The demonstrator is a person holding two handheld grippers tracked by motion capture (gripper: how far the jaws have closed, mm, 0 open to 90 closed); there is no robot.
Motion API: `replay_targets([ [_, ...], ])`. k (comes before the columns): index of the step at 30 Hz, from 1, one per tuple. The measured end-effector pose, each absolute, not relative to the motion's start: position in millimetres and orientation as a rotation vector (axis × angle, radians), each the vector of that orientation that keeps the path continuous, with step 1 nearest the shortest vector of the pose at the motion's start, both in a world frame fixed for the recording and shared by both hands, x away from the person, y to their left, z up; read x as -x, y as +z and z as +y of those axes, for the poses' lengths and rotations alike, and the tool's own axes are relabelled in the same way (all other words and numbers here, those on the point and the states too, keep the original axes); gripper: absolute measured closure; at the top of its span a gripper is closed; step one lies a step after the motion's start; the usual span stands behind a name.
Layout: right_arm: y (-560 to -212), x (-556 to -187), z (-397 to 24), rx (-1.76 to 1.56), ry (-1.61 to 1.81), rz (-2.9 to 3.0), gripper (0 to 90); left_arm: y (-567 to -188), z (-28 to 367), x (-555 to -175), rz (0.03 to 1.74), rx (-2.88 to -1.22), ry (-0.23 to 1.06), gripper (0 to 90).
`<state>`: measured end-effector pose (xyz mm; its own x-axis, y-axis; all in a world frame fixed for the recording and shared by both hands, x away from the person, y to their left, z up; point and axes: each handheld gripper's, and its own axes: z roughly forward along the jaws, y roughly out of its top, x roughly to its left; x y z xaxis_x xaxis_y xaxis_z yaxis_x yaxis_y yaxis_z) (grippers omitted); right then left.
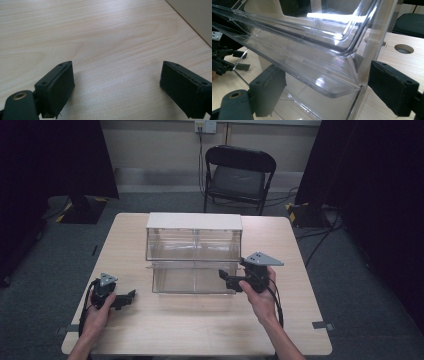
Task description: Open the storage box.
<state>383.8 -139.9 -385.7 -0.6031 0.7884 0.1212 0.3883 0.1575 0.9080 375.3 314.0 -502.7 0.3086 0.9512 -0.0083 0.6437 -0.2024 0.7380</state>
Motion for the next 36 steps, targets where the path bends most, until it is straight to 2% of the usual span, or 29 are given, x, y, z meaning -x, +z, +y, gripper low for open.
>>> replay_targets([
  [36,-381.1,-387.3,-138.7,-1.107,1.456,2.057,14.0,-502.7,313.9,-375.3,1.412,-1.934,0.613,11.6],
])
